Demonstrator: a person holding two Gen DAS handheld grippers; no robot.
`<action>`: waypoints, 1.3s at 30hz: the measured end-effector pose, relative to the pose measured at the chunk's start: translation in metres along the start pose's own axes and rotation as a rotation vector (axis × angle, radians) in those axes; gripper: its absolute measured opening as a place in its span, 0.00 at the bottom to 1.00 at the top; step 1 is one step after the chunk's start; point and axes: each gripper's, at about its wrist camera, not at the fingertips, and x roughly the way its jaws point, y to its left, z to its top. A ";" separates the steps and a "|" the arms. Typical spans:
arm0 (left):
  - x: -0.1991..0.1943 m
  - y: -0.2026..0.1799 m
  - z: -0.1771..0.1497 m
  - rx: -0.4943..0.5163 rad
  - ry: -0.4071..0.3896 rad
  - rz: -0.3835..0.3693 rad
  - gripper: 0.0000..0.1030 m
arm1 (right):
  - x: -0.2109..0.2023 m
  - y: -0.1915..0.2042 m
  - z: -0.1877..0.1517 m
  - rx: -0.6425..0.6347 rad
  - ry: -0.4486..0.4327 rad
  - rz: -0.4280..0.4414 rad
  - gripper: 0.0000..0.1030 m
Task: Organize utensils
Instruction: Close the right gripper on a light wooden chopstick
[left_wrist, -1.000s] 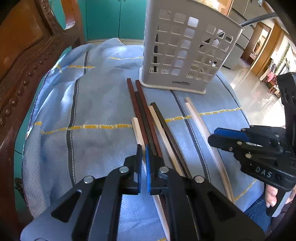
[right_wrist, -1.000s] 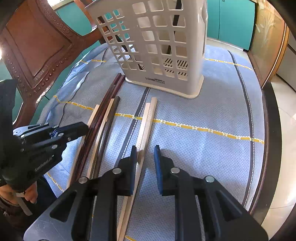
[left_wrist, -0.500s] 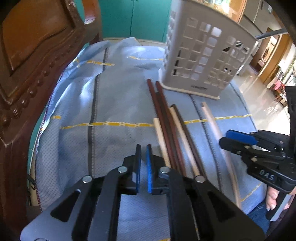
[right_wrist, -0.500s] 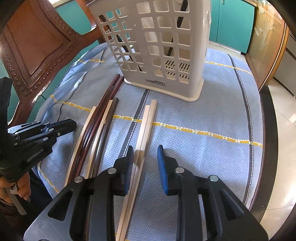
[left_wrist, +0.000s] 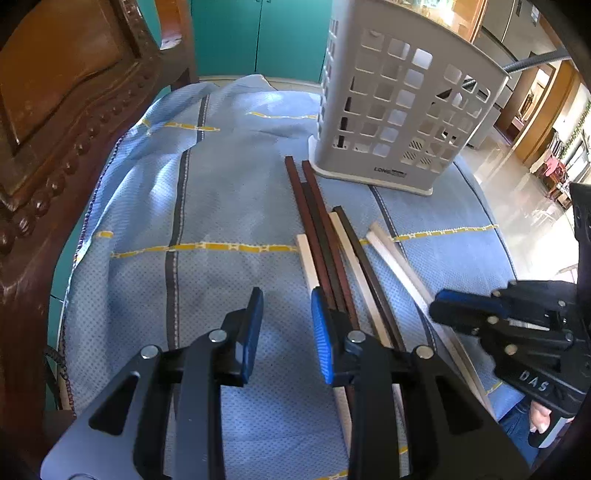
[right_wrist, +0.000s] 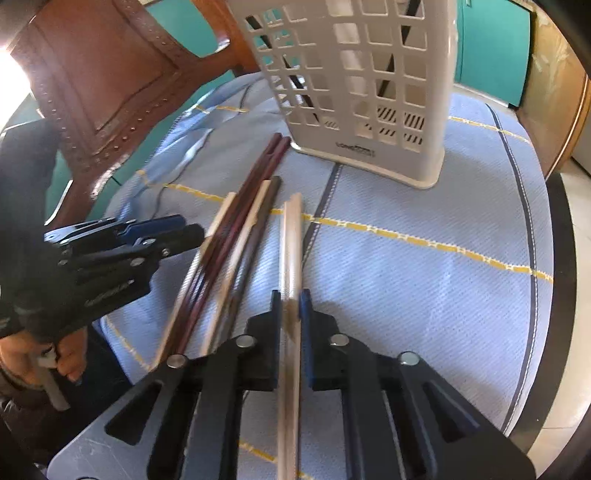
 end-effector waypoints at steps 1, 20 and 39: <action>0.000 0.001 0.000 -0.002 -0.001 0.000 0.27 | -0.002 -0.002 0.000 0.012 -0.003 0.010 0.02; 0.007 -0.003 -0.001 0.026 0.017 -0.012 0.32 | 0.007 0.000 -0.001 -0.010 -0.009 -0.067 0.16; 0.012 -0.005 0.001 0.050 0.013 0.091 0.44 | 0.015 0.013 0.001 -0.109 -0.037 -0.228 0.35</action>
